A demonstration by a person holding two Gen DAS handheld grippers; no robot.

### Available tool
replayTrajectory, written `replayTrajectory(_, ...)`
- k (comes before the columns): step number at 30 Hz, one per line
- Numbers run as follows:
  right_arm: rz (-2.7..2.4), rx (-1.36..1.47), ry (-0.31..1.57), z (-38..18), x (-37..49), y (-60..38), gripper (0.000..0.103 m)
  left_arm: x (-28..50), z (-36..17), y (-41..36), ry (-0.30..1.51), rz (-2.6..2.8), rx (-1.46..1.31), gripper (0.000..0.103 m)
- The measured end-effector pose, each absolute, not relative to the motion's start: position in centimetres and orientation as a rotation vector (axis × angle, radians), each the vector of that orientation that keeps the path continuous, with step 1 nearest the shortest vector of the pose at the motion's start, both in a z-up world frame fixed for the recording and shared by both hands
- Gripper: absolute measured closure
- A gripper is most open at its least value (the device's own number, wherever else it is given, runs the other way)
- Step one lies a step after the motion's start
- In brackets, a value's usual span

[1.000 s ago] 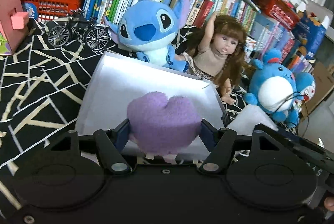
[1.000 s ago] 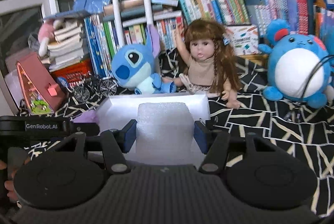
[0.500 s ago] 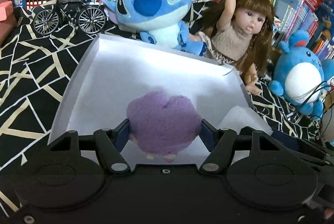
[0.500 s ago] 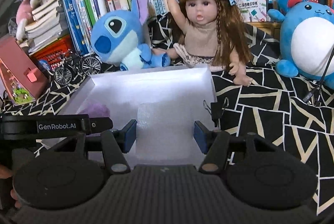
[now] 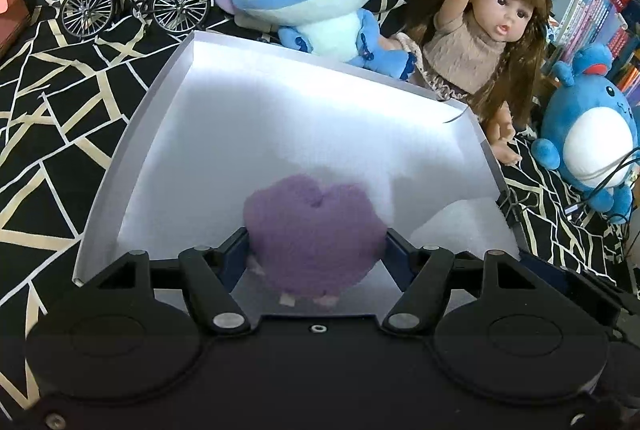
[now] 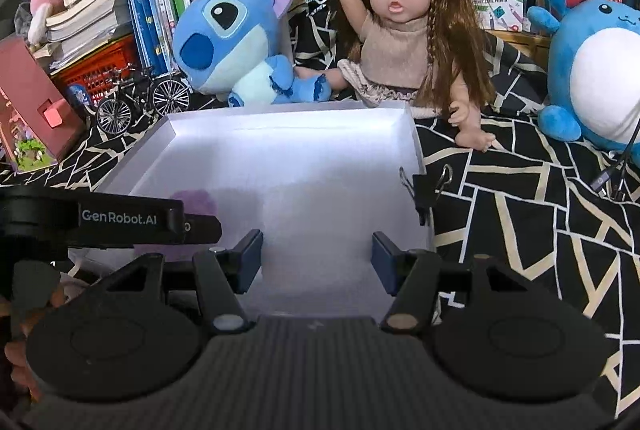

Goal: Organize soft objects
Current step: 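Carry the purple plush and the foam block into the white box with both tools, then open both tools to release the plush and foam block inside the box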

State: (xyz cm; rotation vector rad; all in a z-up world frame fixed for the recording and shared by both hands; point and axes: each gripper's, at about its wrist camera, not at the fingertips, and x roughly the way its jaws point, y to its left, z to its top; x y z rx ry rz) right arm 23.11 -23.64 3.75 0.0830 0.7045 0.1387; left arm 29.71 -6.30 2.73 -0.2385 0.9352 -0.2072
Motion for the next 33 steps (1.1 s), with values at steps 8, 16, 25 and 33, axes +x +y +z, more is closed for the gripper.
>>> replayTrajectory(8,0.148,0.081,0.715,3.4,23.1,-23.4,0.040,29.8,2.6,-6.4,0.930,-0.209,-0.224,0.034)
replayTrajectory(16,0.168,0.094,0.699,3.8,22.7,-23.6,0.029,29.4,3.0,-6.1,0.922,-0.212,-0.248,0.020)
replayTrajectory(25,0.200,0.088,0.650,5.5,21.0,-23.8,0.017,27.3,5.3,-5.0,0.851,-0.219,-0.270,0.011)
replayTrajectory(33,0.243,0.077,0.576,6.9,17.5,-24.0,0.013,23.0,7.0,-3.1,0.757,-0.223,-0.294,0.007)
